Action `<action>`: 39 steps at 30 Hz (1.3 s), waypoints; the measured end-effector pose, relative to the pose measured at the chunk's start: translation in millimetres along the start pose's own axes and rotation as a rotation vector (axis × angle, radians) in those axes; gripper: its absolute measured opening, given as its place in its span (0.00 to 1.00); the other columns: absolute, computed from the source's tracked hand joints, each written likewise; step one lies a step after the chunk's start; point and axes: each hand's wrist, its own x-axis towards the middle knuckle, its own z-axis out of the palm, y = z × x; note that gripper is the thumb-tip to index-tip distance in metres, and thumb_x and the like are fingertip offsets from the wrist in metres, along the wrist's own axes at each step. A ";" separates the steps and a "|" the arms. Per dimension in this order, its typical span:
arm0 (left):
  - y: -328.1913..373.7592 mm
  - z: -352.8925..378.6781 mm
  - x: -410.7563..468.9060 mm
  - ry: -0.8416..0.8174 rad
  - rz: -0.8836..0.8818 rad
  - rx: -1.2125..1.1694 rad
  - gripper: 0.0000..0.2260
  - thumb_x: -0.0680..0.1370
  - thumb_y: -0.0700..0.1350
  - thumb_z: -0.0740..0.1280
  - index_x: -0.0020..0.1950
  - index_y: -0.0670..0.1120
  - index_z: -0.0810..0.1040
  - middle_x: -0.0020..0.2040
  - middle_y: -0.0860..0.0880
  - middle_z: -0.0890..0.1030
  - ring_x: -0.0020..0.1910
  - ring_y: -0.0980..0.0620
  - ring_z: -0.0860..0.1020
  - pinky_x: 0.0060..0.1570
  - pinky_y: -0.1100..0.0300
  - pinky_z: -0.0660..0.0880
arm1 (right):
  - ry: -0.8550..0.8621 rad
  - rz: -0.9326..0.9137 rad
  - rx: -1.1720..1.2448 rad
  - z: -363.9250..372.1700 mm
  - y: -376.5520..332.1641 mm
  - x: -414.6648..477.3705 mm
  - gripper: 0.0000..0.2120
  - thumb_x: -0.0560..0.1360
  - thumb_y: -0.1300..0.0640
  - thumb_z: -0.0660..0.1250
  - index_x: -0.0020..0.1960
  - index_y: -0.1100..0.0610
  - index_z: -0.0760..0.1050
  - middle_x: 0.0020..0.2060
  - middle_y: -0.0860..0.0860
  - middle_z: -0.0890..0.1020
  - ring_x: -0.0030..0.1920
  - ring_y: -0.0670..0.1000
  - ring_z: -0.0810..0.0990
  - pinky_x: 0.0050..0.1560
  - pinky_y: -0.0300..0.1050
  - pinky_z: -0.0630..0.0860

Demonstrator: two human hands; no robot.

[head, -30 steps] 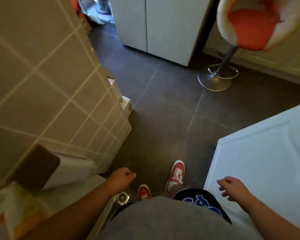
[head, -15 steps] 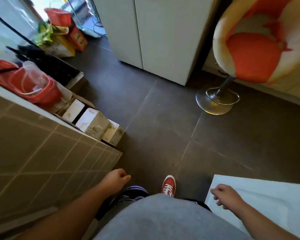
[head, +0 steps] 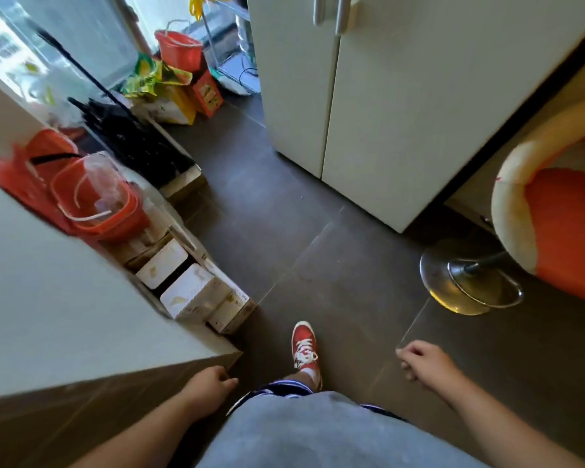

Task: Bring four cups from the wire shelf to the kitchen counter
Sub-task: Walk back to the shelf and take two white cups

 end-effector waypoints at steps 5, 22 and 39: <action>74.6 -55.8 36.8 -0.002 0.108 0.083 0.12 0.77 0.55 0.64 0.52 0.49 0.80 0.50 0.50 0.82 0.47 0.53 0.80 0.47 0.59 0.77 | 0.033 0.031 -0.034 -43.0 -50.1 24.5 0.11 0.76 0.58 0.67 0.42 0.68 0.77 0.32 0.54 0.80 0.27 0.50 0.75 0.22 0.34 0.67; 229.7 -232.0 136.5 0.114 0.055 -0.206 0.10 0.79 0.52 0.64 0.49 0.46 0.78 0.45 0.47 0.82 0.43 0.49 0.81 0.47 0.52 0.78 | -0.053 0.053 -0.300 -127.0 -220.4 224.2 0.14 0.73 0.53 0.70 0.31 0.56 0.74 0.24 0.51 0.80 0.23 0.50 0.76 0.29 0.38 0.70; 126.7 -343.5 187.1 0.127 -0.304 -0.688 0.10 0.78 0.50 0.65 0.41 0.46 0.78 0.41 0.45 0.81 0.41 0.47 0.79 0.41 0.57 0.72 | -0.252 -0.415 -0.623 -10.2 -622.4 369.0 0.11 0.72 0.52 0.70 0.34 0.57 0.76 0.26 0.51 0.80 0.25 0.51 0.77 0.36 0.47 0.76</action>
